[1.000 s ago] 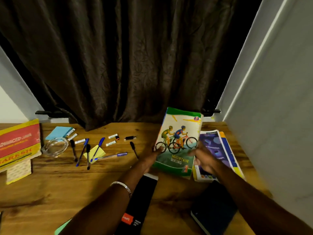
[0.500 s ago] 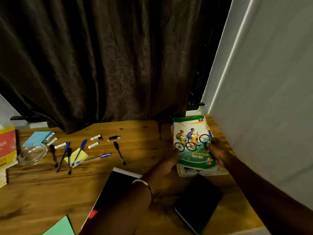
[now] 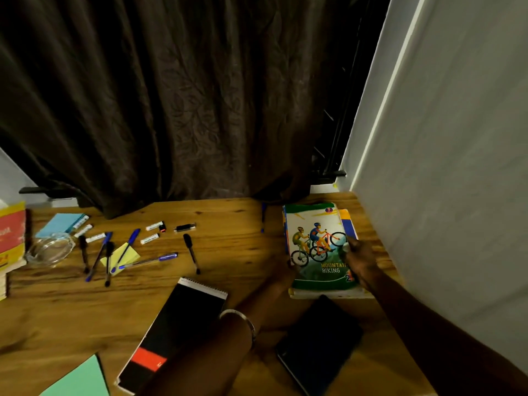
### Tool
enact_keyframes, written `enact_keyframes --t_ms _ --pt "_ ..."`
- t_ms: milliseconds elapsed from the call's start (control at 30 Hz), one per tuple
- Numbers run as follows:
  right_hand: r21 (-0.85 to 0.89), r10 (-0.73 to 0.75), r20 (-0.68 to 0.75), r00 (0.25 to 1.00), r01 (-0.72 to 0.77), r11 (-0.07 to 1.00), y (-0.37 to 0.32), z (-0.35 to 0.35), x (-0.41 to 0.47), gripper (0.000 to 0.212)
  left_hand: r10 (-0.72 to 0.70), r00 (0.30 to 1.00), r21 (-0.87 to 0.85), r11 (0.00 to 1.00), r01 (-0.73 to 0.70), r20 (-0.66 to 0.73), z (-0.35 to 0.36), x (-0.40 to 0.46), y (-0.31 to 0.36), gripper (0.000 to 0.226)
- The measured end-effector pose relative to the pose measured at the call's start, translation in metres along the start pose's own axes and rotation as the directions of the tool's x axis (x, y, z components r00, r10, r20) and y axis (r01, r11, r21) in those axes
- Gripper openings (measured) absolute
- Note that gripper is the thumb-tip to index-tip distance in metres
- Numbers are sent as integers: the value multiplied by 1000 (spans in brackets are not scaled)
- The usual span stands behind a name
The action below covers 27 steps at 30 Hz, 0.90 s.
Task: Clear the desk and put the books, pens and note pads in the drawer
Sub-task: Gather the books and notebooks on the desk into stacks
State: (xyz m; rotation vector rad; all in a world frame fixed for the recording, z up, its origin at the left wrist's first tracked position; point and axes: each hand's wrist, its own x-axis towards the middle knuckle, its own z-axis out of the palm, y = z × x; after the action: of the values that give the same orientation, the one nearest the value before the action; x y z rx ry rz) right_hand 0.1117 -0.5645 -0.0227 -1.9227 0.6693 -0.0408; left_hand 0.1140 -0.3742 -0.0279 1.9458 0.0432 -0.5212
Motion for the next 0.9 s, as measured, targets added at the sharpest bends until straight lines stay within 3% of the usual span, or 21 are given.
enact_keyframes --t_ms 233,367,500,567,700,900 --pt "24 7 -99 995 -5 1000 1 -2 -5 33 14 1000 34 999 -13 -19 7 4 -5 27" --pt "-108 15 -108 994 -27 994 5 2 -5 36 1 1000 -51 999 -1 13 11 2 -9 40" --pt "-297 -10 -37 999 -2 955 9 7 -7 28 42 999 -6 999 -41 31 5 -1 -7 41" --pt "-383 -52 -77 996 19 923 8 12 -15 29 43 998 -12 999 -42 37 -1 0 -12 40" --pt "-485 -108 -193 975 1 875 -12 29 -40 41 76 997 64 995 -75 -7 -27 -9 -24 31" --pt "-580 -255 -113 960 144 802 -44 66 -80 37 112 989 258 962 -84 -96 -89 -34 -42 30"
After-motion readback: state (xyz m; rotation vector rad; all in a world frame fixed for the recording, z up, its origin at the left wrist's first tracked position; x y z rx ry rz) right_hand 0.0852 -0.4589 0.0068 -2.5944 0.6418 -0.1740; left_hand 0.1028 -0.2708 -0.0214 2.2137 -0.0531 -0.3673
